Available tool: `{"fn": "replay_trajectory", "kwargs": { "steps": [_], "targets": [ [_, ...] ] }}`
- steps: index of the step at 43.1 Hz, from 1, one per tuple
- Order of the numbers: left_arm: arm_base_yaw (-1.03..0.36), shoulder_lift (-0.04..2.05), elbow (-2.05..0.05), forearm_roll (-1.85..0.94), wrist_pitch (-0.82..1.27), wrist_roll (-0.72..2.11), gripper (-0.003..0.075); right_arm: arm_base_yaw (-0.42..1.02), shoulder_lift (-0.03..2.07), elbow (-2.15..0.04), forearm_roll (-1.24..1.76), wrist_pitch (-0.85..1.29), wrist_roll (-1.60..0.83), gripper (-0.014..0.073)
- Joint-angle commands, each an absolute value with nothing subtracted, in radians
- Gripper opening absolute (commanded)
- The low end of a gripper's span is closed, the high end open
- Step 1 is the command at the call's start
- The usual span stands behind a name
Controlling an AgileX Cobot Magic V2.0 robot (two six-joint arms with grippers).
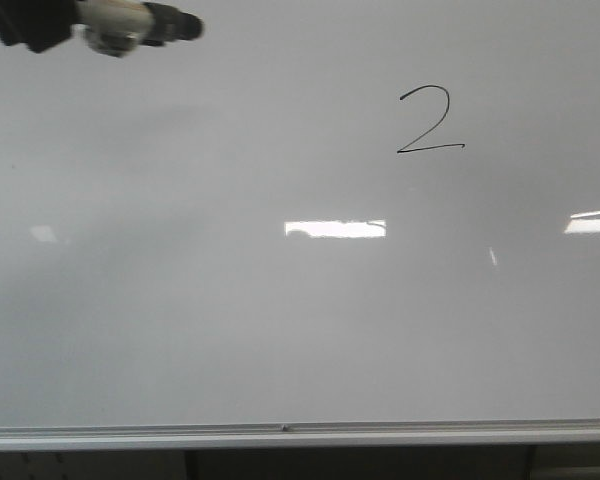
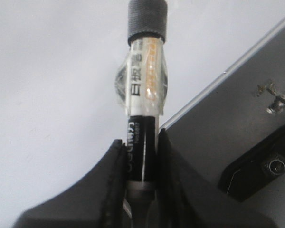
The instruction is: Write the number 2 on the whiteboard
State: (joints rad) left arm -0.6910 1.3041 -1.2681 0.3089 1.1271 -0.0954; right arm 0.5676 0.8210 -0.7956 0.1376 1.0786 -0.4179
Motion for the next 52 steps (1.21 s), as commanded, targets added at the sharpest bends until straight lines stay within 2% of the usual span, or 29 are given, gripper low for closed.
{"fn": "replay_trajectory", "kwargs": {
  "steps": [1, 8, 14, 22, 26, 30, 35, 42, 52],
  "targets": [
    [-0.599, 1.200, -1.224, 0.329, 1.026, -0.128, 0.0060, 0.563, 0.815, -0.832, 0.134, 1.025, -0.417, 0.0529],
    [-0.403, 1.084, -1.073, 0.329, 0.879, -0.187, 0.0060, 0.563, 0.815, -0.832, 0.134, 1.007, -0.417, 0.0529],
    [-0.254, 1.022, -0.936, 0.329, 0.666, -0.266, 0.0060, 0.563, 0.815, -0.832, 0.134, 0.981, -0.417, 0.0529],
    [-0.106, 1.010, -0.734, 0.329, 0.289, -0.385, 0.0060, 0.563, 0.815, -0.832, 0.134, 0.958, -0.417, 0.0529],
    [-0.051, 1.016, -0.618, 0.325, 0.008, -0.420, 0.0060, 0.563, 0.815, -0.832, 0.134, 0.952, -0.417, 0.0529],
    [-0.005, 1.050, -0.522, 0.322, -0.269, -0.420, 0.0060, 0.563, 0.815, -0.832, 0.134, 0.937, -0.417, 0.0529],
    [0.048, 1.127, -0.446, 0.318, -0.508, -0.412, 0.0061, 0.563, 0.815, -0.832, 0.134, 0.920, -0.417, 0.0529],
    [0.093, 1.271, -0.439, 0.318, -0.673, -0.410, 0.0061, 0.563, 0.815, -0.832, 0.134, 0.917, -0.417, 0.0529],
    [0.098, 1.471, -0.439, 0.322, -1.011, -0.346, 0.0062, 0.563, 0.815, -0.832, 0.134, 0.916, -0.417, 0.0529]
  ]
}}
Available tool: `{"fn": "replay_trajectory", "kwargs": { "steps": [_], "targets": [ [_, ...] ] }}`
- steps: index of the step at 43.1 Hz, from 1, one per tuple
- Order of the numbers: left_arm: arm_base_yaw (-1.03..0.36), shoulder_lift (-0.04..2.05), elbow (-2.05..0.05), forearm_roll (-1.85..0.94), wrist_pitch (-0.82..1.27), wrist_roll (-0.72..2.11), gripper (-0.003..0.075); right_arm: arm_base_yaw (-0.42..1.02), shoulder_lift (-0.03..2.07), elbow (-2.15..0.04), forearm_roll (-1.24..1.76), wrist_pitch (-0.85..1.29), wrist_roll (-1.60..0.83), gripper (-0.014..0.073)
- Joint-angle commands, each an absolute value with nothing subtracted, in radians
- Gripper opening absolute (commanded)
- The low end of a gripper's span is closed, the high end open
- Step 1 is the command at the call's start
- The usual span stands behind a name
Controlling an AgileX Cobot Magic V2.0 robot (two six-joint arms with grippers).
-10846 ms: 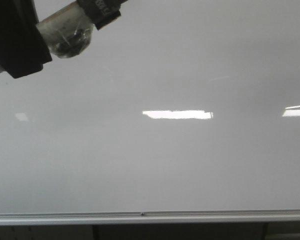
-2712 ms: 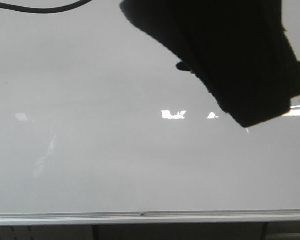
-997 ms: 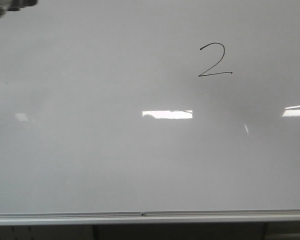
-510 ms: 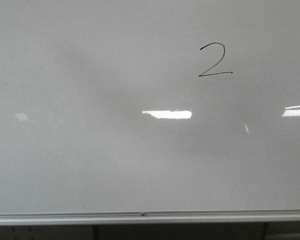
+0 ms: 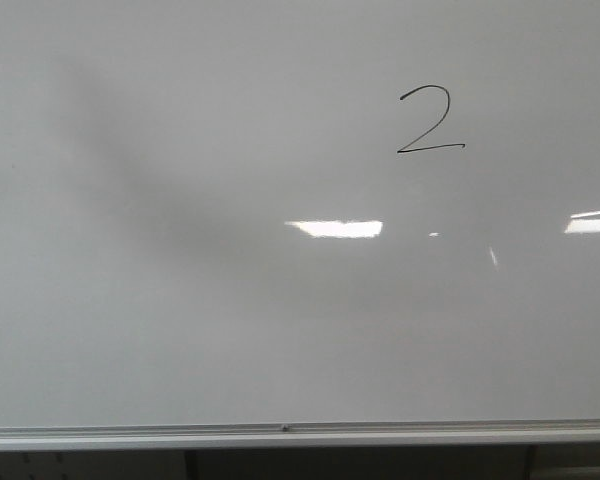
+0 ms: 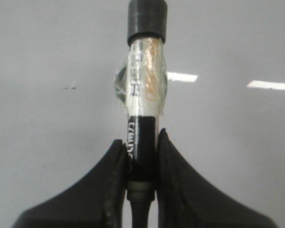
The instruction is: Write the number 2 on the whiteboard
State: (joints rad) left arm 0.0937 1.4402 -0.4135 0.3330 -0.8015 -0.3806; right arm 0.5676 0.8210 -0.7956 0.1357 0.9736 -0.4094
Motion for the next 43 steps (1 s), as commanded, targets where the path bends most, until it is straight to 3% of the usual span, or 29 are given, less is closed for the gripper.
{"fn": "replay_trajectory", "kwargs": {
  "steps": [1, 28, 31, 39, 43],
  "targets": [
    [0.098, 1.487, -0.439, 0.322, -1.033, -0.341, 0.0062, 0.563, 0.815, -0.832, 0.134, 0.916, -0.417, 0.0529],
    [0.098, 1.717, -0.542, 0.270, -1.079, -0.269, 0.0072, 0.563, 0.815, -0.832, 0.134, 0.915, -0.417, 0.0529],
    [0.098, 1.724, -0.547, 0.270, -1.078, -0.269, 0.0116, 0.563, 0.815, -0.832, 0.134, 0.915, -0.417, 0.0529],
    [0.098, 1.726, -0.547, 0.268, -1.076, -0.269, 0.0333, 0.563, 0.815, -0.832, 0.134, 0.915, -0.417, 0.0529],
    [0.098, 1.726, -0.547, 0.268, -1.076, -0.269, 0.0391, 0.563, 0.815, -0.832, 0.134, 0.915, -0.417, 0.0529]
  ]
}}
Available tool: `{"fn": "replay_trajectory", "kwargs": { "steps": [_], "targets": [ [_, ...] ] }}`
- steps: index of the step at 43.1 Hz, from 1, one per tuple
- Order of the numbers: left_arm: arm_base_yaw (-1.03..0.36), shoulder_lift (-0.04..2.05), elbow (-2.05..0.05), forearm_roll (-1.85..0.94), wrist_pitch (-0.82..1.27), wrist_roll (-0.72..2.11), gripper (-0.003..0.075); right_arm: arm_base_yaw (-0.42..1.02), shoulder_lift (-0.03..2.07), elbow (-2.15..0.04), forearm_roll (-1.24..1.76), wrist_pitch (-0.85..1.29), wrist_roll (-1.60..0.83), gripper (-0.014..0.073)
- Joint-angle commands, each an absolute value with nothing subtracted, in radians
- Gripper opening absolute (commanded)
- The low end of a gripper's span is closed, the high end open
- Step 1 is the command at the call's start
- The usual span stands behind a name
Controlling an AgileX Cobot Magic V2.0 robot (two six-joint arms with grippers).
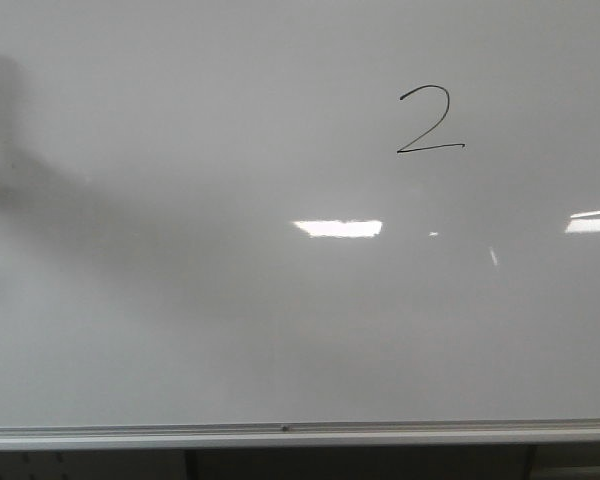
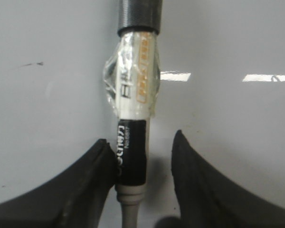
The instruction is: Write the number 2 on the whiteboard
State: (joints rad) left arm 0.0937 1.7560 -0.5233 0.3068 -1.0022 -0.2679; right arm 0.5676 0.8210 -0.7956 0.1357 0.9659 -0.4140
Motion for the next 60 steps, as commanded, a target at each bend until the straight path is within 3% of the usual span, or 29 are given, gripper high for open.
{"fn": "replay_trajectory", "kwargs": {
  "steps": [1, 10, 30, 42, 54, 60],
  "targets": [
    [0.098, 1.726, -0.547, 0.268, -1.076, -0.269, 0.0400, 0.563, 0.815, -0.832, 0.134, 0.915, -0.417, 0.0529],
    [0.100, 1.650, -0.547, 0.281, -1.016, -0.269, 0.0409, 0.563, 0.815, -0.832, 0.134, 0.916, -0.417, 0.0529],
    [0.090, 1.185, -0.558, 0.336, -0.305, -0.269, 0.0410, 0.563, 0.815, -0.832, 0.134, 0.907, -0.379, 0.0529],
    [-0.113, 0.928, -0.779, 0.313, 0.410, -0.269, 0.0410, 0.563, 0.815, -0.832, 0.053, 0.905, -0.135, 0.0529],
    [-0.343, 0.829, -0.980, 0.326, 0.919, -0.269, 0.0410, 0.563, 0.767, -0.832, -0.144, 0.912, 0.151, 0.0529],
    [-0.388, 0.778, -1.010, 0.335, 1.040, -0.272, 0.0410, 0.563, 0.662, -0.832, -0.148, 0.915, 0.179, 0.0529]
  ]
}}
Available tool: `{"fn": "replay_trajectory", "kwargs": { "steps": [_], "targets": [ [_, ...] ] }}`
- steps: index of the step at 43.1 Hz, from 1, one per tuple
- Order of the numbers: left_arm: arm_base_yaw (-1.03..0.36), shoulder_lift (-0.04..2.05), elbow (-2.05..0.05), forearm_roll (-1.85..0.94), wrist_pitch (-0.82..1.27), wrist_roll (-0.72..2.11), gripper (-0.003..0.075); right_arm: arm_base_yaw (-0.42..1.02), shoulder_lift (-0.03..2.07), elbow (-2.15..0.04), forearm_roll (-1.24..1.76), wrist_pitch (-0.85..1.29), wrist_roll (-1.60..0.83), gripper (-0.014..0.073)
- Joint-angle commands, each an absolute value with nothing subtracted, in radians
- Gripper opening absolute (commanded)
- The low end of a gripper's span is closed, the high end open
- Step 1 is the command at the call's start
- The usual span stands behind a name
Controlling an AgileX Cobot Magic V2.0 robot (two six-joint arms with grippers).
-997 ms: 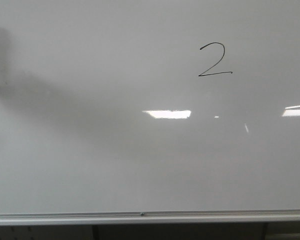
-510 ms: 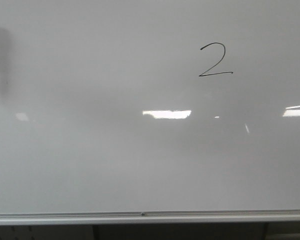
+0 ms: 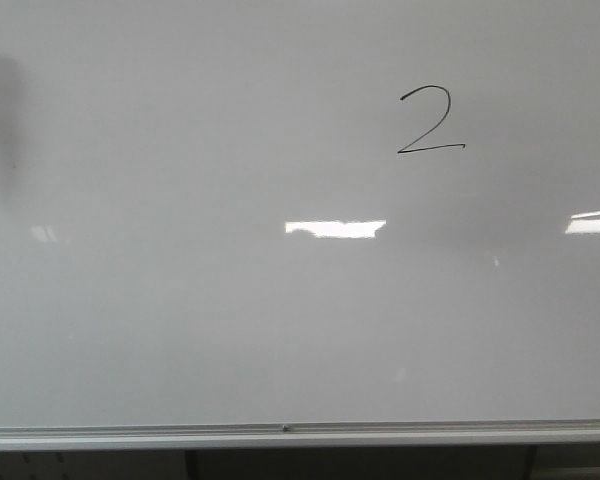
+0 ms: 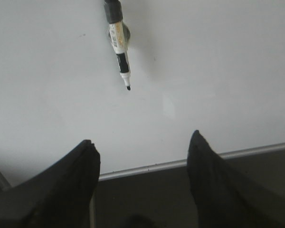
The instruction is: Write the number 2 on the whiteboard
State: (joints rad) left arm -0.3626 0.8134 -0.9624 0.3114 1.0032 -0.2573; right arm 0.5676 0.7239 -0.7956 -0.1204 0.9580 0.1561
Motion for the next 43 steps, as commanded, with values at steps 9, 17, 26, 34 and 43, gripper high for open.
{"fn": "replay_trajectory", "kwargs": {
  "steps": [9, 17, 26, 34, 43],
  "targets": [
    [-0.388, 0.692, -1.008, 0.309, 1.064, -0.278, 0.0410, 0.563, 0.494, -0.832, -0.148, 0.914, 0.183, 0.0529],
    [-0.388, 0.670, -1.008, 0.291, 1.028, -0.278, 0.0408, 0.563, 0.419, -0.832, -0.150, 0.915, 0.183, 0.0529],
    [-0.388, 0.670, -1.008, 0.291, 0.976, -0.278, 0.0405, 0.563, 0.417, -0.832, -0.153, 0.916, 0.183, 0.0519],
    [-0.388, 0.670, -1.006, 0.291, 0.961, -0.271, 0.0256, 0.563, 0.417, -0.827, -0.154, 0.917, 0.183, 0.0295],
    [-0.388, 0.670, -1.006, 0.291, 0.957, -0.271, 0.0045, 0.563, 0.417, -0.818, -0.154, 0.916, 0.183, 0.0010]
  ]
}}
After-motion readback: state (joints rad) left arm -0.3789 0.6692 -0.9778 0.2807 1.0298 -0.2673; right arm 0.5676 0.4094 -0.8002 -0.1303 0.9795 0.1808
